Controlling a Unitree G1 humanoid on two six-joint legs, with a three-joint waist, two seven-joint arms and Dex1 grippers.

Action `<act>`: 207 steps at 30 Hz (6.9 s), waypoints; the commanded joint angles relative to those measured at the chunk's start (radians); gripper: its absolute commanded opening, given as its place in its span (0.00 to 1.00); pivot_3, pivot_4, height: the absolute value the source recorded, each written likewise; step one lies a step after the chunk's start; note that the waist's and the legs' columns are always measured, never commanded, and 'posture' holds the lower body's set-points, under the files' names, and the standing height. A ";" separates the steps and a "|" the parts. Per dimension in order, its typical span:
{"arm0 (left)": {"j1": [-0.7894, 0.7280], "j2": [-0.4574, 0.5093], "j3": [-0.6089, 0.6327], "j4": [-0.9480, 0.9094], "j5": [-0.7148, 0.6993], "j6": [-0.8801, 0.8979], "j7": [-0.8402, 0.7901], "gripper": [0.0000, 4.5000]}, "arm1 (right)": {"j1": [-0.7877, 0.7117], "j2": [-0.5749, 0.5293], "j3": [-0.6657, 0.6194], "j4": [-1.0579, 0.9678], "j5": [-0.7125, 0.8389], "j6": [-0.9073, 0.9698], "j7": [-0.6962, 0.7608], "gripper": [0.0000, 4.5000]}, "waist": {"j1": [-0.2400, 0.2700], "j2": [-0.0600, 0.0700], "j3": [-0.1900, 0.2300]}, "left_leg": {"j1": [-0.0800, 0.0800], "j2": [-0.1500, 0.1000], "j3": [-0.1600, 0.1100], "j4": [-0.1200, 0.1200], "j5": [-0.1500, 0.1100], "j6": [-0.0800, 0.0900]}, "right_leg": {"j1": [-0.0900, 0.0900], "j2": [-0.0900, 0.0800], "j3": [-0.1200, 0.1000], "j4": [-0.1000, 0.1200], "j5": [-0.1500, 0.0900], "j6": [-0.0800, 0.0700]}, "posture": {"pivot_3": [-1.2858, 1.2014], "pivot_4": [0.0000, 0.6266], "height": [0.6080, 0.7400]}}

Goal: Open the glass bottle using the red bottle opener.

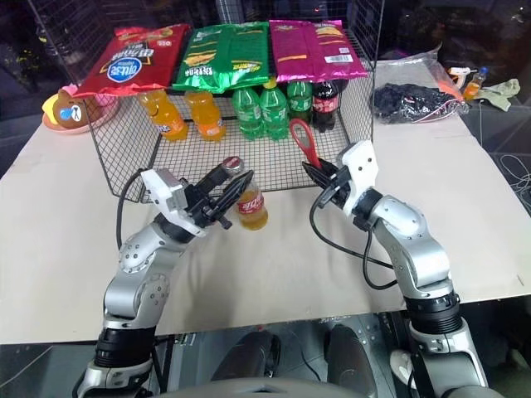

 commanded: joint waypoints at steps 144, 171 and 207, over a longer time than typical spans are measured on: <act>-0.045 -0.035 -0.032 0.122 0.024 -0.062 -0.040 0.53 | -0.171 -0.014 0.286 0.500 -0.882 -1.059 -0.320 0.00 | -0.002 0.002 -0.003 | 0.006 0.000 0.003 -0.007 0.000 0.000 | 0.003 0.001 0.002 -0.003 0.000 0.000 | 0.52 0.24 1.00; -0.069 -0.034 -0.040 0.158 0.026 -0.050 -0.047 0.53 | -0.237 0.092 0.362 0.783 -0.850 -1.227 -0.355 0.00 | -0.007 0.002 -0.004 | 0.015 0.001 0.006 -0.007 0.000 -0.001 | 0.009 0.002 0.005 -0.001 0.000 0.000 | 0.52 0.24 1.00; -0.062 -0.034 -0.039 0.177 0.029 -0.050 -0.054 0.53 | -0.433 -0.015 0.325 0.803 -1.087 -1.270 -0.549 0.00 | -0.006 0.002 -0.004 | 0.016 0.001 0.008 -0.009 0.000 -0.001 | 0.009 0.002 0.007 -0.002 0.000 0.000 | 0.52 0.24 1.00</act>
